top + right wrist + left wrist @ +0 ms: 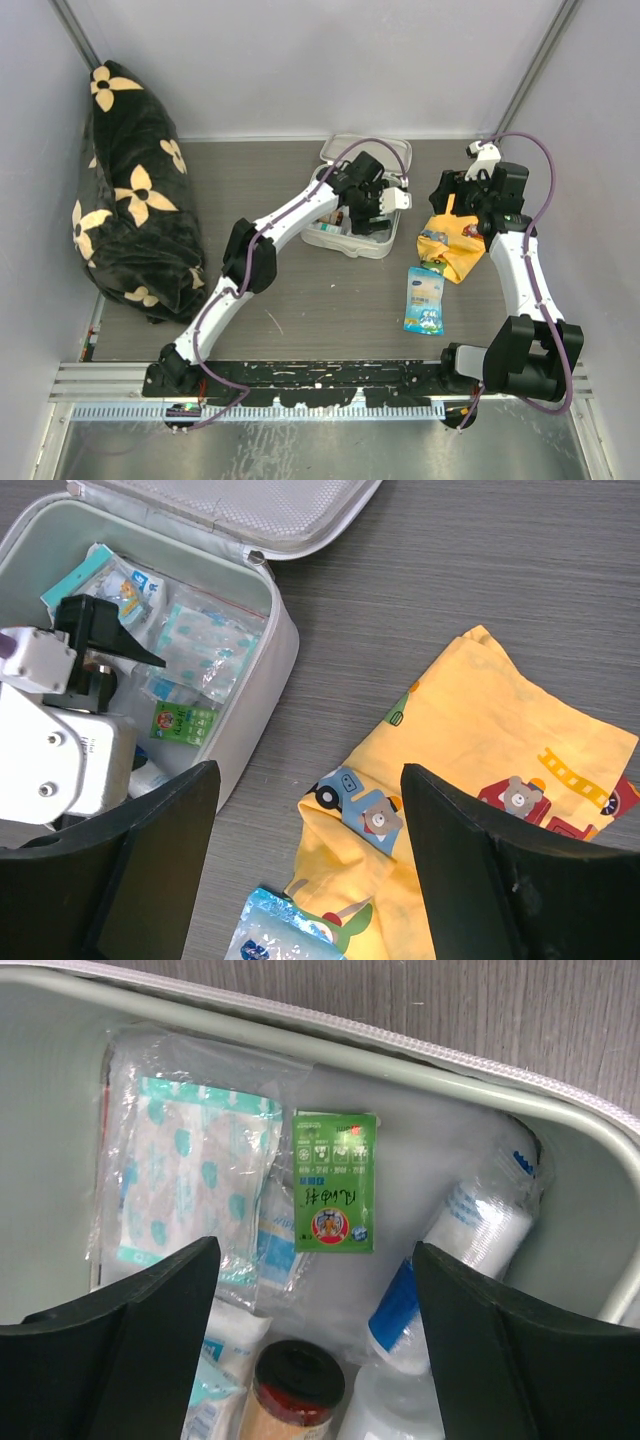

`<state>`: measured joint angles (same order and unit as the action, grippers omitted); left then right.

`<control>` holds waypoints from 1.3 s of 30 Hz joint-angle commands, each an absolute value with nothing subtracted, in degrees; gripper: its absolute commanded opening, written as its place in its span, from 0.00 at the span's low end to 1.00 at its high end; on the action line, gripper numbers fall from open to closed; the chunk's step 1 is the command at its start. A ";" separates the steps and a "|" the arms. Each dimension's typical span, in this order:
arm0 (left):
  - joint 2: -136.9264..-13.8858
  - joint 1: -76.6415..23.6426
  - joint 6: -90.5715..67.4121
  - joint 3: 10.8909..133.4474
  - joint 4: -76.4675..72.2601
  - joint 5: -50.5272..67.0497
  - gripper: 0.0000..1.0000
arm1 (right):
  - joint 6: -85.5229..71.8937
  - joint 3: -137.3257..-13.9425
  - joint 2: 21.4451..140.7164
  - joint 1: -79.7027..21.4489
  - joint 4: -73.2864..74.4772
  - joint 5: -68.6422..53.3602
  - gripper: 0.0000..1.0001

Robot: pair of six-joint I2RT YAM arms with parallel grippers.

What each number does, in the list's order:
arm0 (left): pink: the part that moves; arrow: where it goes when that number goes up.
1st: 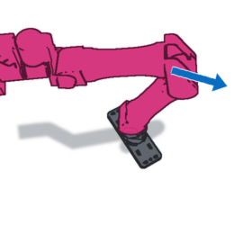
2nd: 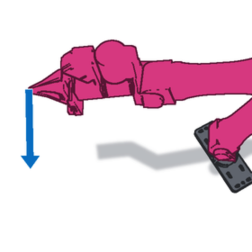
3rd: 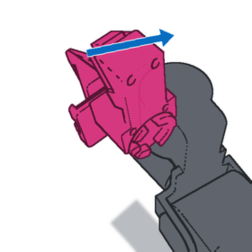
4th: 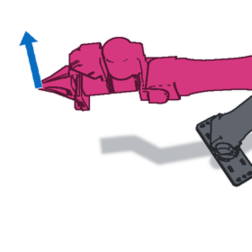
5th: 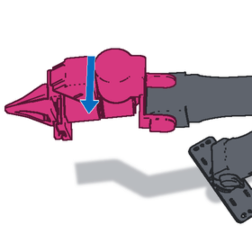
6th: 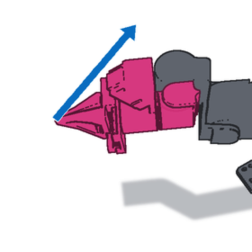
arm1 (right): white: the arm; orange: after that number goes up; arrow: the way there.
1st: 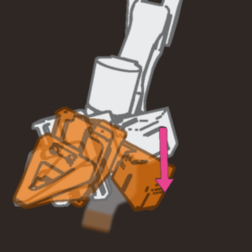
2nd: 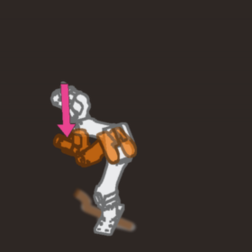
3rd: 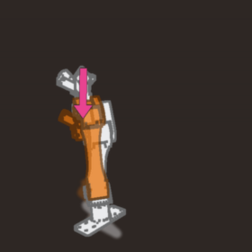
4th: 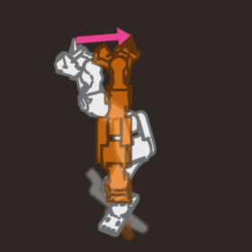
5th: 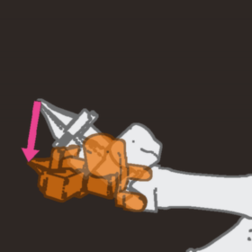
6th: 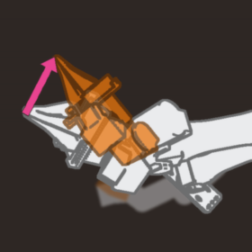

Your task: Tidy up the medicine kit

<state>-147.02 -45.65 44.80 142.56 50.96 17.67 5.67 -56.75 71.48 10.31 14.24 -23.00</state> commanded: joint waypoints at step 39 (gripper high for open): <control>-91.04 -27.08 23.73 83.68 36.51 9.61 0.98 | 6.65 -57.15 69.51 10.64 10.32 -20.70 1.00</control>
<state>-96.01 -29.32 26.30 87.64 40.99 7.40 5.93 -56.64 71.48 10.37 13.56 -20.18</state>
